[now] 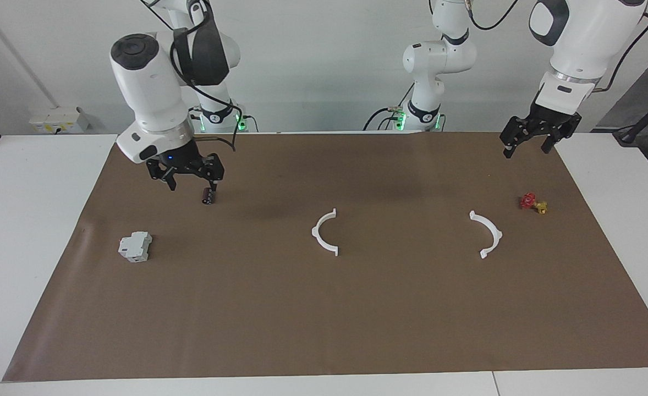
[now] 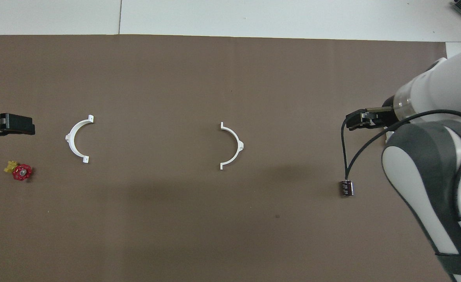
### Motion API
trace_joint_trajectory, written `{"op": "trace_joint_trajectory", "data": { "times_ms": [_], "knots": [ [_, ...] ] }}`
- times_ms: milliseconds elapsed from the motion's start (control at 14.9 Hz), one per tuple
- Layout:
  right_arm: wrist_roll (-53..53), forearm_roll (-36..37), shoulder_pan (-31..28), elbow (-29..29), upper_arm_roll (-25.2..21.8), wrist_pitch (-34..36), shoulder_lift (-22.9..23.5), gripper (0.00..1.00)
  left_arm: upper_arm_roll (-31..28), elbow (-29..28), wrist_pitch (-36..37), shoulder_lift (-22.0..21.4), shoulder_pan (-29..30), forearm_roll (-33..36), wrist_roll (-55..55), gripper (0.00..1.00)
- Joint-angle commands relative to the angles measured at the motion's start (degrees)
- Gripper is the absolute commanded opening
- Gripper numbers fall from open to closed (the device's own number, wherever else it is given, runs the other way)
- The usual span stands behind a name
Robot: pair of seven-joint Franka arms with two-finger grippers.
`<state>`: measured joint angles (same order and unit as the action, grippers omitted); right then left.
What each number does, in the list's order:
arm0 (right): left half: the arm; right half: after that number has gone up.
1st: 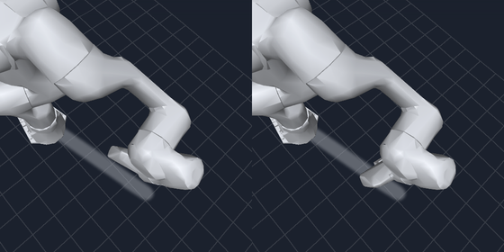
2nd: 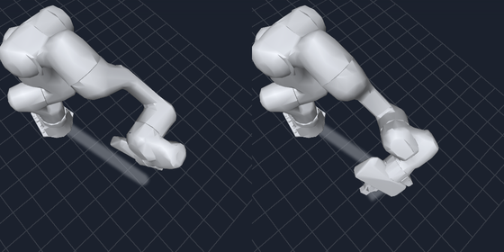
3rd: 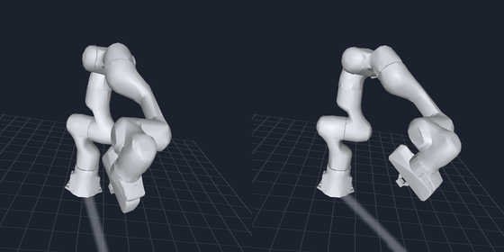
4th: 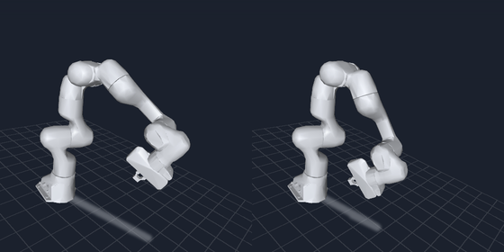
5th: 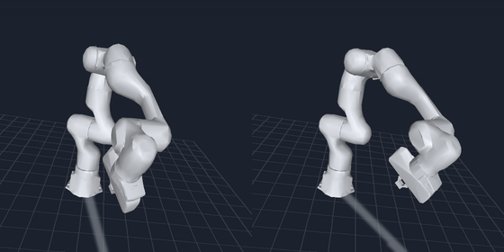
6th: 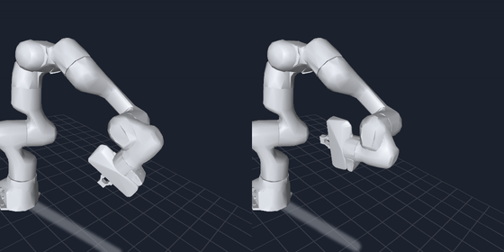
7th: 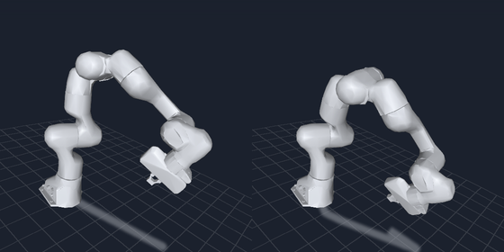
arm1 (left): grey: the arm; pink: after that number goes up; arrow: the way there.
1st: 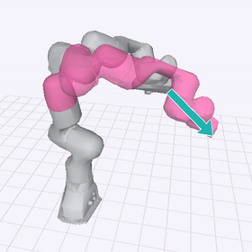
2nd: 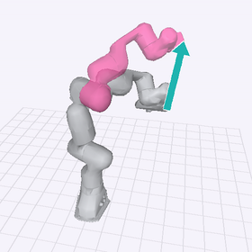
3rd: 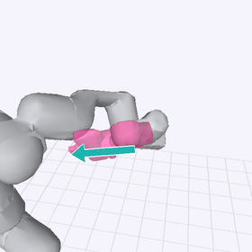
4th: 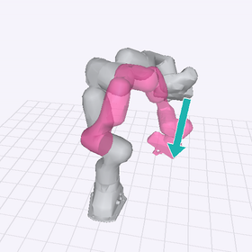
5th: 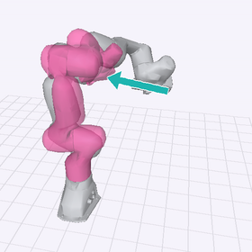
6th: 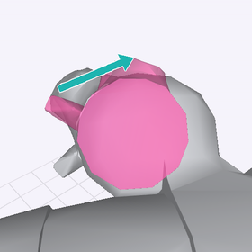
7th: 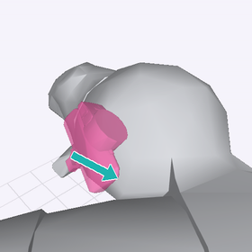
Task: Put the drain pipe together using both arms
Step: 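Set the half-ring down mid-table and withdraw the right gripper, then reach the left gripper to the other white half-ring and grasp it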
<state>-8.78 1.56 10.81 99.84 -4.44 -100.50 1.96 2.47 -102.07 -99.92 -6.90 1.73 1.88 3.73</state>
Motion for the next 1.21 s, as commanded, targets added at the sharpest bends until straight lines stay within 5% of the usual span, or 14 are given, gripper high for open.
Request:
{"op": "trace_joint_trajectory", "data": {
  "times_ms": [0, 269, 538, 807, 1144],
  "knots": [
    [5.51, 0.38, -5.08, 1.93, 0.83, 3.29, -2.22, 1.00, 0.34, -7.76, -7.08, -4.25, 0.64, -0.91, 1.28, 1.00],
    [12.72, 0.38, -10.80, 2.11, 0.75, 3.91, -2.40, 1.00, 0.25, -15.87, -16.34, -5.14, 2.30, -0.91, 2.69, 1.00],
    [13.88, 0.73, -13.54, 2.73, 0.75, 3.65, -3.36, 1.00, 0.25, -20.70, -24.68, -0.93, 2.05, -0.91, 2.51, 1.00],
    [12.65, 1.09, -13.36, -4.63, 1.27, 8.02, -3.10, 1.00, 0.25, -21.93, -30.40, 4.17, 2.57, -0.91, 7.26, 1.00],
    [8.87, 0.55, -13.18, -10.02, 2.50, 13.32, -2.49, 1.00, 0.17, -31.87, -45.44, 6.02, 4.86, -0.91, 9.98, 1.00]
  ]
}}
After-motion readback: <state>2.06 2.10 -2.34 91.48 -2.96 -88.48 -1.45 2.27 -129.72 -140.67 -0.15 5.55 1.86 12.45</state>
